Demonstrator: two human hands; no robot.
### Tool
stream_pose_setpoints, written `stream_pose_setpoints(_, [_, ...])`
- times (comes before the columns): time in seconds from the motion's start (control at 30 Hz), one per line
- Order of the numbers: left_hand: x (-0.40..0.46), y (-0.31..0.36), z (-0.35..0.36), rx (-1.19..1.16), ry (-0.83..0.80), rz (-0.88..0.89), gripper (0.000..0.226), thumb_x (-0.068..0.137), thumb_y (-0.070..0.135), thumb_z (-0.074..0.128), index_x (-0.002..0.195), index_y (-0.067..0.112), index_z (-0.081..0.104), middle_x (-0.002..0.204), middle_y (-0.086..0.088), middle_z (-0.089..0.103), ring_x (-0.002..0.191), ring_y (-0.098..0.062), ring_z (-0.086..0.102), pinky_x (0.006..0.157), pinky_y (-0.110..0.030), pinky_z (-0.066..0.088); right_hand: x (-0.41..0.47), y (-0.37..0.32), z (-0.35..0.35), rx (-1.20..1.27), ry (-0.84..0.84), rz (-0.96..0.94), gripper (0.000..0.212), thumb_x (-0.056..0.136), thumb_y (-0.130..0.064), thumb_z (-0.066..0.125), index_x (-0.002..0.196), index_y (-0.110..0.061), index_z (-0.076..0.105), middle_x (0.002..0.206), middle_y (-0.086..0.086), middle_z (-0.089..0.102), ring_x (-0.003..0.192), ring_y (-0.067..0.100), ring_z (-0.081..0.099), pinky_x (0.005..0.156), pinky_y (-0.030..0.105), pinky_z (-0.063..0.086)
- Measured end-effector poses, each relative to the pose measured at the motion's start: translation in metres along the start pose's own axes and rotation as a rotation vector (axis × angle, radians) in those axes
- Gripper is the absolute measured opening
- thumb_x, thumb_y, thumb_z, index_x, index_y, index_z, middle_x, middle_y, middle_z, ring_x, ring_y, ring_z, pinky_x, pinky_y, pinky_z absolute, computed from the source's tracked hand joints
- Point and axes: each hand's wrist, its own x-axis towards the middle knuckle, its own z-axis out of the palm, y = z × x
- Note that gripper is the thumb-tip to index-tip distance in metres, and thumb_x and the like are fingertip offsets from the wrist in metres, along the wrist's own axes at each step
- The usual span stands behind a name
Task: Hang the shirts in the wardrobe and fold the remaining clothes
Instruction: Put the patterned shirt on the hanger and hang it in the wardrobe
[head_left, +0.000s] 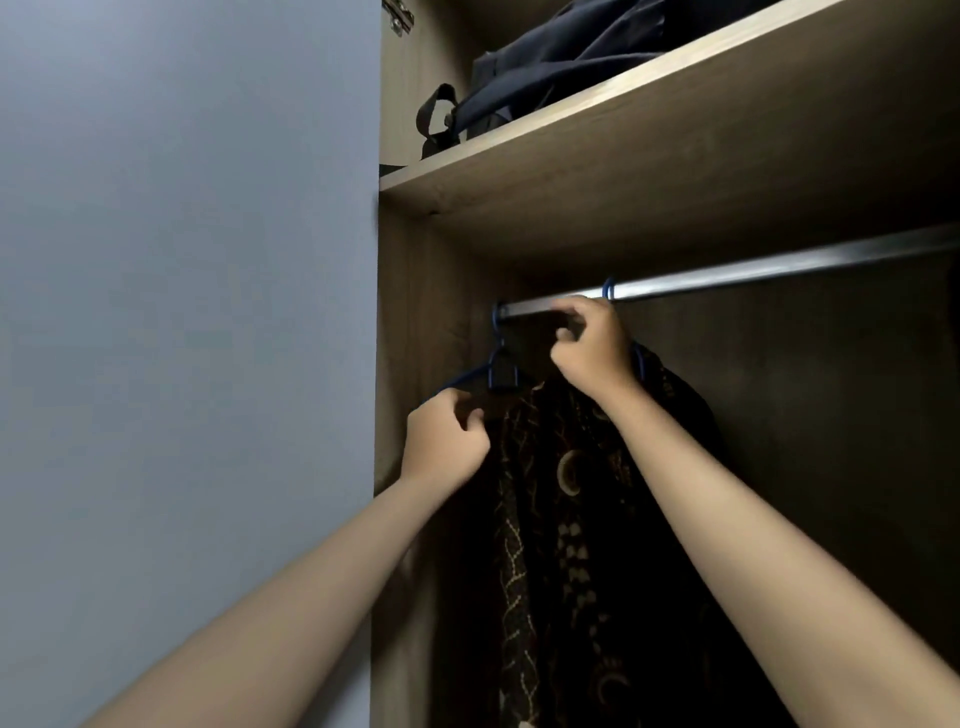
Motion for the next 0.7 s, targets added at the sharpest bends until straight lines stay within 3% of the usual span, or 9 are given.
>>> stream_pose_setpoints(0.07, [0.002, -0.009, -0.004, 0.059, 0.034, -0.025, 0.031, 0.090, 0.020, 0.055, 0.119, 0.012, 0.060, 0.113, -0.006, 0.065, 0.100, -0.023, 0.061, 0.080, -0.026, 0.048, 0.000, -0.021, 0.014, 0.141, -0.072, -0.015, 0.040, 0.079, 0.008, 0.053, 0.112, -0.010, 0.066, 0.116, 0.011, 0.061, 0.098, 0.015, 0.059, 0.088, 0.022, 0.047])
stream_pose_setpoints(0.17, [0.001, -0.019, -0.011, 0.156, 0.026, -0.025, 0.030, 0.089, 0.021, 0.054, 0.117, 0.013, 0.060, 0.108, -0.005, 0.064, 0.096, -0.023, 0.060, 0.075, -0.028, 0.047, -0.008, -0.052, 0.037, 0.414, -0.160, 0.168, 0.038, 0.085, 0.008, 0.052, 0.116, -0.010, 0.064, 0.116, 0.008, 0.063, 0.093, 0.008, 0.058, 0.079, 0.013, 0.045])
stream_pose_setpoints(0.3, [-0.001, -0.025, -0.015, 0.193, -0.027, -0.009, 0.018, 0.086, 0.018, 0.054, 0.103, 0.016, 0.060, 0.096, -0.003, 0.061, 0.084, -0.019, 0.057, 0.063, -0.025, 0.044, -0.023, -0.065, 0.071, 0.542, -0.288, 0.511, 0.039, 0.091, 0.000, 0.051, 0.128, -0.013, 0.055, 0.127, 0.008, 0.056, 0.109, 0.017, 0.053, 0.082, 0.023, 0.040])
stream_pose_setpoints(0.4, [-0.002, -0.025, -0.015, 0.215, 0.002, 0.005, 0.019, 0.083, 0.017, 0.053, 0.100, 0.015, 0.061, 0.098, -0.004, 0.061, 0.084, -0.021, 0.057, 0.069, -0.029, 0.047, -0.030, -0.054, 0.096, 0.603, -0.211, 0.708, 0.045, 0.091, -0.002, 0.049, 0.136, -0.010, 0.045, 0.134, 0.011, 0.050, 0.121, 0.026, 0.050, 0.089, 0.028, 0.042])
stream_pose_setpoints(0.53, [-0.002, -0.025, -0.015, 0.222, 0.057, 0.038, 0.025, 0.083, 0.014, 0.052, 0.106, 0.014, 0.062, 0.104, -0.004, 0.059, 0.090, -0.023, 0.057, 0.073, -0.027, 0.043, -0.032, -0.032, 0.119, 0.609, -0.105, 0.721, 0.056, 0.090, -0.004, 0.050, 0.143, -0.012, 0.035, 0.144, 0.010, 0.042, 0.131, 0.027, 0.042, 0.106, 0.034, 0.036])
stream_pose_setpoints(0.7, [-0.004, -0.027, -0.015, 0.209, 0.104, 0.064, 0.026, 0.085, 0.014, 0.054, 0.111, 0.014, 0.060, 0.108, -0.002, 0.058, 0.093, -0.016, 0.055, 0.078, -0.023, 0.041, -0.031, -0.018, 0.133, 0.633, -0.123, 0.645, 0.058, 0.093, -0.020, 0.057, 0.145, -0.019, 0.032, 0.150, 0.007, 0.035, 0.137, 0.024, 0.035, 0.108, 0.032, 0.031])
